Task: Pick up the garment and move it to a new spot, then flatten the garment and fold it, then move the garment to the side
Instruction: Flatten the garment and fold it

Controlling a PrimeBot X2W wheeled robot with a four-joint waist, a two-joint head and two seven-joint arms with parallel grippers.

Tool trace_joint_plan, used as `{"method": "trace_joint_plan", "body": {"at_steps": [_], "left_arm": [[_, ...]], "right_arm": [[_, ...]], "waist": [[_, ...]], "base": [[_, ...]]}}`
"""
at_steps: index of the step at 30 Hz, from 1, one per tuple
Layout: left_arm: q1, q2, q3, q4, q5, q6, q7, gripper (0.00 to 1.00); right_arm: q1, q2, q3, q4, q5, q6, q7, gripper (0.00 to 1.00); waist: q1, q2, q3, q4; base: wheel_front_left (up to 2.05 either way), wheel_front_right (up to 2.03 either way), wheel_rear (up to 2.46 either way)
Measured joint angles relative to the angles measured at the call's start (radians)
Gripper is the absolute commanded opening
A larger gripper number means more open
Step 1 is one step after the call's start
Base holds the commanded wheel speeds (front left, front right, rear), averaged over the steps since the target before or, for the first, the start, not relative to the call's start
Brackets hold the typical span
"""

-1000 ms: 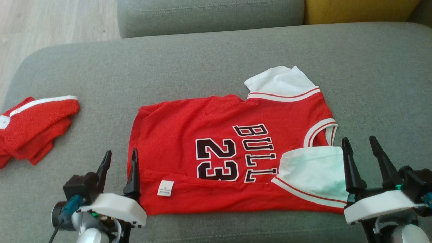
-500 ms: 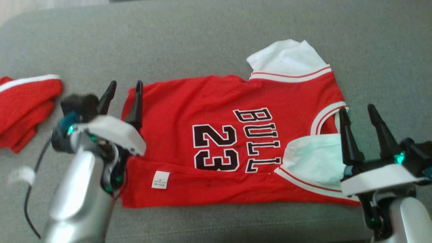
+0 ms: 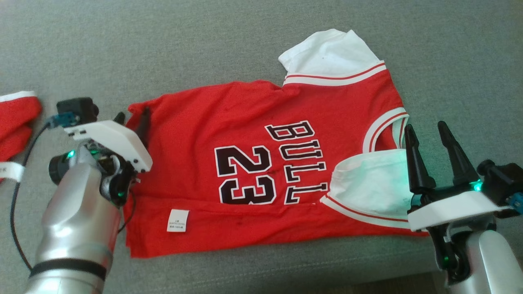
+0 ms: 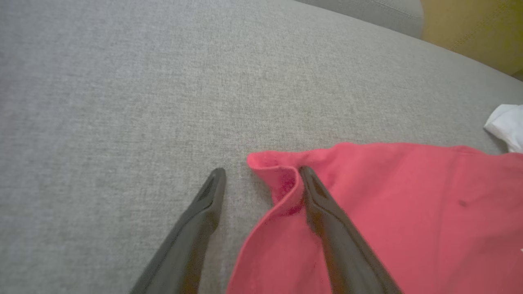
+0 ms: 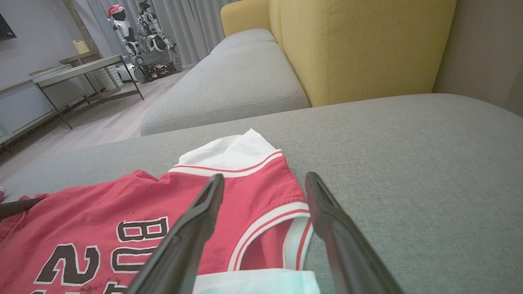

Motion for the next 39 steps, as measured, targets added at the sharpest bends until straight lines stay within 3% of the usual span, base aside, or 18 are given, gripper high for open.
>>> {"method": "trace_joint_plan", "body": {"at_steps": [1, 2, 3, 13, 19, 29, 39], "left_arm": [[-0.012, 0.000, 0.000, 0.018, -0.001, -0.002, 0.000, 0.58], [-0.023, 0.000, -0.001, 0.033, -0.001, -0.007, 0.000, 0.03], [-0.031, 0.000, -0.004, 0.046, -0.001, -0.011, -0.005, 0.00], [-0.074, -0.009, -0.032, 0.095, 0.007, -0.037, -0.146, 0.00], [-0.123, -0.040, -0.060, 0.114, 0.021, -0.052, -0.199, 0.00], [-0.224, -0.104, -0.112, 0.133, 0.029, -0.062, -0.245, 0.00], [-0.249, -0.130, -0.164, 0.150, 0.019, -0.070, -0.278, 0.00]], "right_arm": [[0.000, 0.000, -0.001, 0.001, 0.002, 0.000, 0.000, 1.00], [-0.001, -0.001, -0.002, 0.004, 0.002, 0.000, 0.000, 1.00], [-0.005, -0.001, -0.006, 0.007, 0.005, 0.000, 0.000, 1.00], [-0.144, -0.054, -0.075, 0.081, 0.022, 0.000, -0.009, 1.00], [-0.339, -0.139, -0.059, 0.243, 0.091, 0.000, 0.015, 1.00], [-0.685, -0.239, 0.139, 0.564, 0.222, 0.000, 0.155, 1.00], [-0.859, -0.281, 0.334, 0.806, 0.276, 0.000, 0.334, 1.00]], "waist": [[0.0000, 0.0000, 0.000, 0.000], [0.0000, 0.0000, 0.001, 0.000], [0.0000, 0.0000, 0.001, 0.000], [0.0000, 0.0000, -0.003, 0.018], [0.0000, 0.0000, 0.012, 0.053], [0.0001, 0.0000, 0.099, 0.141], [0.0000, 0.0000, 0.154, 0.202]], "base": [[0.00, 0.00, 0.00], [0.00, 0.00, 0.00], [0.00, 0.00, 0.00], [0.00, 0.00, 0.00], [0.00, 0.00, 0.00], [0.00, 0.00, 0.00], [0.00, 0.00, 0.00]]}}
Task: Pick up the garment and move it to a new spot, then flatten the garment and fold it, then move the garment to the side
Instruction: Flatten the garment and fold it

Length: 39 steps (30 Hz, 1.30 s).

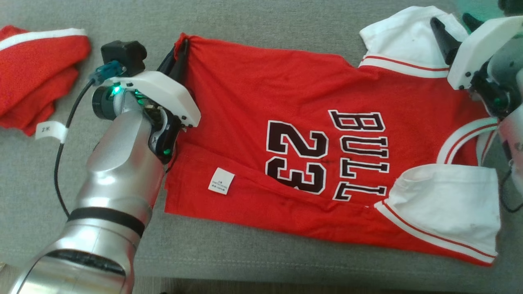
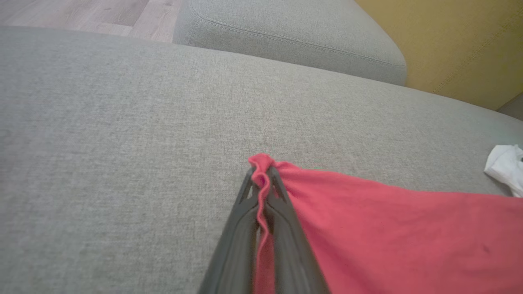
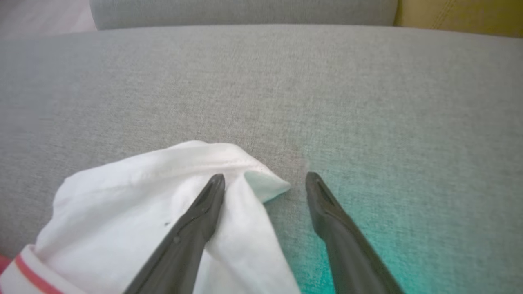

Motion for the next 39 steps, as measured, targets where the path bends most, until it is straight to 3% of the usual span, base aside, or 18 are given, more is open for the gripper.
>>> {"method": "trace_joint_plan", "body": {"at_steps": [3, 4, 5, 6, 7, 26, 34, 39], "left_arm": [[-0.005, -0.001, -0.011, 0.006, -0.011, 0.000, -0.004, 0.00], [-0.008, -0.001, -0.019, 0.010, -0.016, -0.001, -0.005, 0.00], [-0.013, -0.001, -0.025, 0.015, -0.020, -0.001, -0.008, 0.00], [-0.017, -0.002, -0.027, 0.017, -0.023, -0.001, -0.010, 0.00], [-0.019, -0.002, -0.028, 0.020, -0.027, -0.001, -0.013, 0.00], [-0.041, 0.016, -0.024, 0.031, -0.045, -0.001, -0.022, 0.00], [0.055, 0.045, 0.001, 0.004, -0.100, -0.001, -0.022, 0.00], [0.164, 0.081, 0.028, -0.082, -0.131, -0.001, -0.023, 0.00]], "right_arm": [[-0.029, -0.011, 0.042, 0.038, 0.020, 0.000, 0.045, 0.98], [-0.040, -0.014, 0.054, 0.045, 0.026, 0.000, 0.050, 0.47], [-0.050, -0.015, 0.063, 0.051, 0.033, 0.000, 0.053, 0.12], [-0.060, -0.015, 0.072, 0.060, 0.041, 0.000, 0.055, 0.12], [-0.063, -0.015, 0.081, 0.065, 0.048, 0.000, 0.055, 0.00], [-0.078, -0.062, 0.165, -0.012, 0.220, 0.000, -0.178, 0.00], [0.040, -0.088, 0.193, -0.194, 0.323, 0.000, -0.260, 0.00], [0.234, -0.126, 0.192, -0.357, 0.363, 0.000, -0.276, 0.00]], "waist": [[0.0000, 0.0000, 0.007, 0.006], [0.0000, 0.0000, 0.008, 0.008], [0.0000, 0.0000, 0.008, 0.008], [0.0000, 0.0000, 0.007, 0.008], [0.0000, 0.0000, 0.005, 0.008], [-0.0001, 0.0000, -0.063, -0.033], [0.0000, 0.0000, -0.109, -0.056], [-0.0001, 0.0000, -0.138, -0.082]], "base": [[0.00, 0.00, 0.00], [0.00, 0.00, 0.00], [0.00, 0.00, 0.00], [0.00, 0.00, 0.00], [0.00, 0.00, 0.00], [0.00, 0.00, 0.00], [0.00, 0.00, 0.00], [0.00, 0.00, 0.00]]}}
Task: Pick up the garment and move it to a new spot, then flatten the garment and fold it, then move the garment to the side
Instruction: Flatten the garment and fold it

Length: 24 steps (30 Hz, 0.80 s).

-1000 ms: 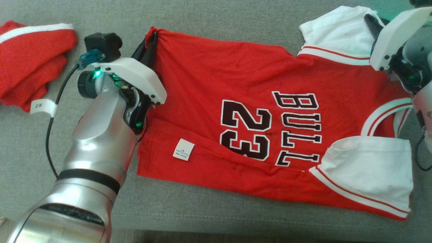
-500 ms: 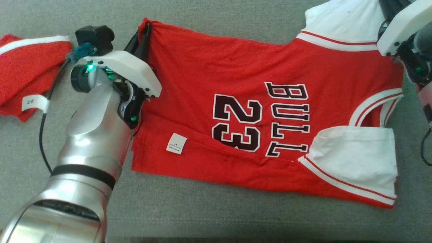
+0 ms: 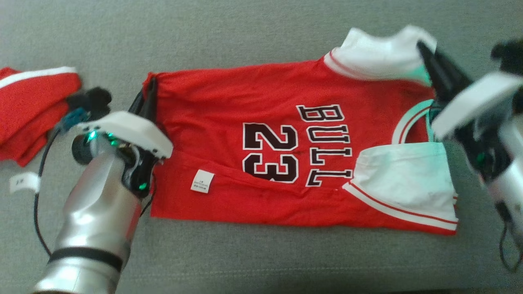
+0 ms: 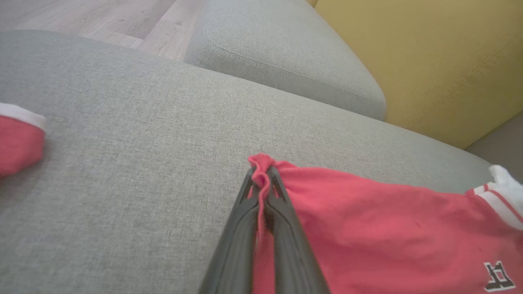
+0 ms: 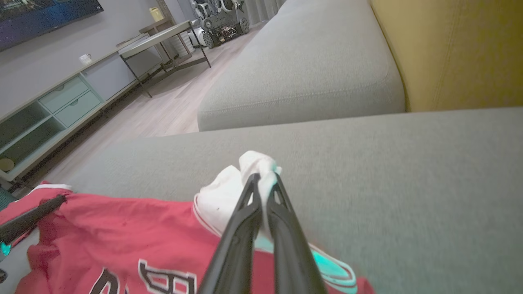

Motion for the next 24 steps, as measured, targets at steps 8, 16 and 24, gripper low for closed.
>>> {"method": "trace_joint_plan", "body": {"at_steps": [8, 16, 24], "left_arm": [[0.163, 0.043, 0.033, -0.184, -0.012, 0.017, 0.000, 0.00], [0.325, 0.074, 0.044, -0.329, -0.027, 0.065, 0.011, 0.00], [0.430, 0.078, 0.037, -0.404, -0.048, 0.100, 0.067, 0.40]], "right_arm": [[0.300, -0.009, -0.093, -0.182, 0.004, 0.000, 0.002, 0.00], [0.517, 0.067, -0.247, -0.303, -0.061, 0.000, 0.027, 0.00], [0.644, 0.160, -0.330, -0.349, -0.143, 0.000, 0.083, 0.63]], "waist": [[0.0000, 0.0000, -0.035, -0.031], [0.0000, 0.0000, -0.058, -0.049], [0.0000, 0.0000, -0.062, -0.052]], "base": [[0.00, 0.00, 0.00], [0.00, 0.00, 0.00], [0.00, 0.00, 0.00]]}}
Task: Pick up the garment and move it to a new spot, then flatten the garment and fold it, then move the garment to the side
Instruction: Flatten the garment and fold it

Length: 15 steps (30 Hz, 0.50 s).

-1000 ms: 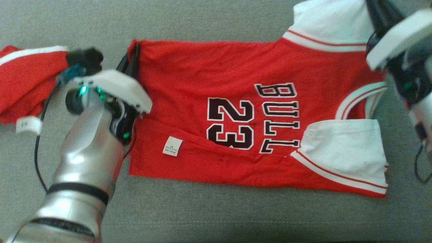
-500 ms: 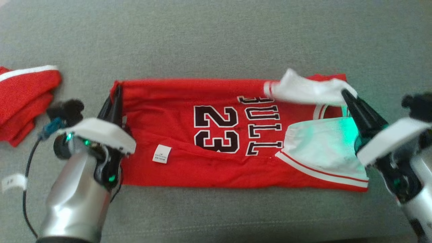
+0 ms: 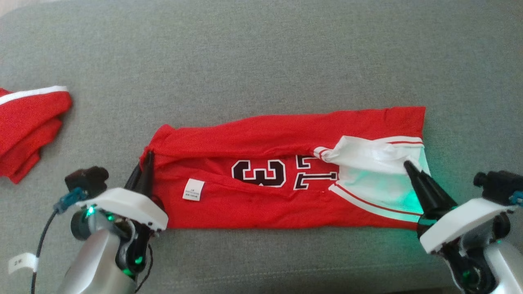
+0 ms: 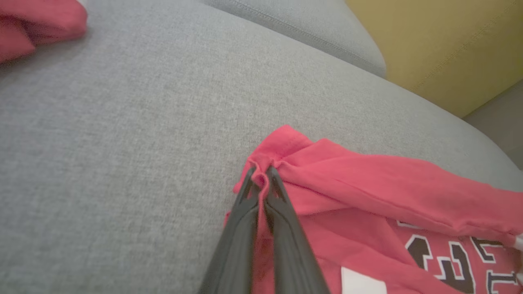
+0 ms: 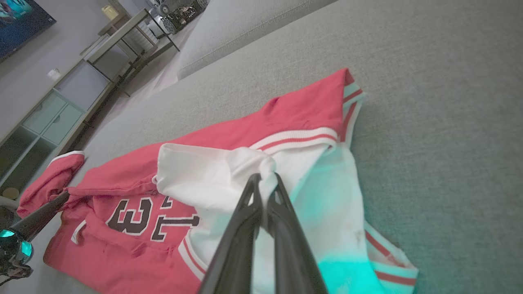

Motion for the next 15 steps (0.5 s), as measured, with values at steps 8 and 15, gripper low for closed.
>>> {"method": "trace_joint_plan", "body": {"at_steps": [8, 15], "left_arm": [[0.091, 0.003, -0.021, -0.055, 0.056, 0.080, -0.041, 1.00], [0.183, 0.002, 0.002, -0.221, 0.172, 0.169, -0.066, 1.00]], "right_arm": [[0.061, 0.037, -0.025, -0.035, -0.115, 0.000, -0.006, 1.00], [0.091, 0.114, -0.137, -0.104, -0.255, 0.000, -0.114, 1.00]], "waist": [[0.0000, 0.0000, -0.037, -0.002], [0.0000, 0.0000, -0.084, -0.001]], "base": [[0.00, 0.00, 0.00], [0.00, 0.00, 0.00]]}}
